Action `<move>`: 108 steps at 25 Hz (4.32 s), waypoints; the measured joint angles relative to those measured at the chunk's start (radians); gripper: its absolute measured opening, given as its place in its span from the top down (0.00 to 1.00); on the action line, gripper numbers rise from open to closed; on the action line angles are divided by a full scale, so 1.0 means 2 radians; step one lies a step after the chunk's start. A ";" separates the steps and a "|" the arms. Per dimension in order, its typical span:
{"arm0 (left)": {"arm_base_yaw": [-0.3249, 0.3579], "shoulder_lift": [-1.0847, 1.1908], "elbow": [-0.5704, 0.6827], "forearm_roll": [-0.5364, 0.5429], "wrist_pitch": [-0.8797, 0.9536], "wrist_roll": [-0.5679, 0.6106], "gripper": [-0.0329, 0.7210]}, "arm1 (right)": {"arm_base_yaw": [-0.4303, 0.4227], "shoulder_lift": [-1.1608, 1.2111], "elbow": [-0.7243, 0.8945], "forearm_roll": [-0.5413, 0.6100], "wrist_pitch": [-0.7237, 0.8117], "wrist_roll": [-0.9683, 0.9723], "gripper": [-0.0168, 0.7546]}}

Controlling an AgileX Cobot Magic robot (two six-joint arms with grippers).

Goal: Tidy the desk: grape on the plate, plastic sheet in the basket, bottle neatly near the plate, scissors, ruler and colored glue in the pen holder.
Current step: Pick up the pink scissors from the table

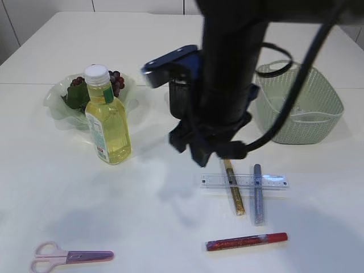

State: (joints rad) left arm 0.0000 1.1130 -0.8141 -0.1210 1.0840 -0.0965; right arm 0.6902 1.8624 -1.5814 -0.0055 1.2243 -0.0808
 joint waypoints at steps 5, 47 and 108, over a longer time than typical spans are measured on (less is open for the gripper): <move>0.000 0.000 0.000 -0.004 0.001 0.000 0.38 | -0.084 -0.085 0.072 -0.003 0.000 0.000 0.44; -0.316 0.040 0.000 0.079 -0.077 -0.688 0.43 | -0.270 -0.261 0.221 -0.015 -0.032 -0.004 0.44; -0.312 0.281 0.003 0.086 -0.188 -1.086 0.46 | -0.270 -0.262 0.221 -0.013 -0.044 -0.004 0.44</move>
State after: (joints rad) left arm -0.6235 1.6742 -0.8083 0.0505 0.7084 -2.2693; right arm 0.1496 1.3390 -1.1399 -0.0320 1.1372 -0.0881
